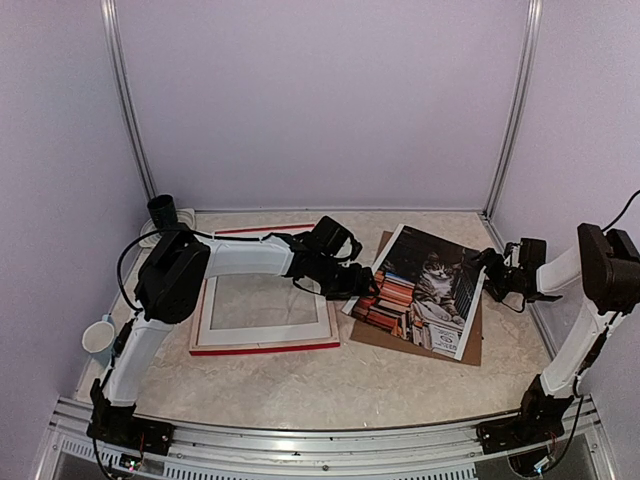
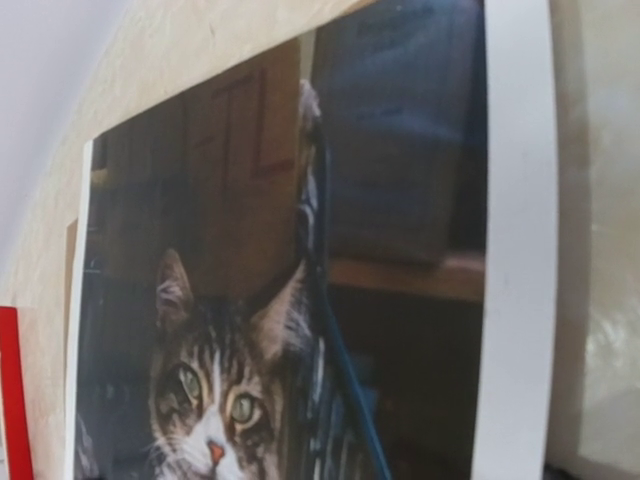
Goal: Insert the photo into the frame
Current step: Pick up the photo from the backboard, then turn over the photo.
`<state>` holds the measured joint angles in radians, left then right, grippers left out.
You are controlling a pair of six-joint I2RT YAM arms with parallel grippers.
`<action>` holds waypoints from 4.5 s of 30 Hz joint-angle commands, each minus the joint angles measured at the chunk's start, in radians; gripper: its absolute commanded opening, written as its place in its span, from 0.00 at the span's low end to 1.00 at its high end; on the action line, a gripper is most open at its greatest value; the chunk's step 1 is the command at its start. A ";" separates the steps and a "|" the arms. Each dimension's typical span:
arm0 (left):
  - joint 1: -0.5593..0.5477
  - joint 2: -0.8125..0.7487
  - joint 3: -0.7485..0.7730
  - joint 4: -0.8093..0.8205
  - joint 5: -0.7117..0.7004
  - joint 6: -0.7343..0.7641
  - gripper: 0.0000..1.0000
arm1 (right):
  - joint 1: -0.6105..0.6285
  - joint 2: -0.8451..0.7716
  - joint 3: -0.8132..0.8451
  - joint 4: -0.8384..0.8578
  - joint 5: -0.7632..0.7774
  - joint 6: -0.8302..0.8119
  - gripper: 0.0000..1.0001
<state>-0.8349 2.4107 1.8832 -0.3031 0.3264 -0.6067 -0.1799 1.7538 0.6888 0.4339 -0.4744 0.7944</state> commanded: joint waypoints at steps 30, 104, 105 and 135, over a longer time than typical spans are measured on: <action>0.044 -0.038 -0.146 0.358 0.245 -0.268 0.49 | -0.003 -0.004 -0.010 -0.037 -0.047 -0.031 0.92; 0.105 -0.609 -0.209 -0.098 -0.209 0.123 0.00 | 0.469 0.002 0.580 -0.613 0.051 -0.198 0.99; 0.117 -0.631 -0.225 -0.099 -0.208 0.125 0.00 | 0.477 0.013 0.584 -0.614 0.051 -0.200 0.99; 0.254 -1.035 -0.435 -0.306 -0.179 0.180 0.03 | 0.747 0.323 0.916 -0.668 -0.018 -0.245 0.99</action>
<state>-0.5812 1.4136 1.4662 -0.6003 0.1219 -0.4400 0.5194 2.0296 1.5394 -0.2417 -0.4500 0.5613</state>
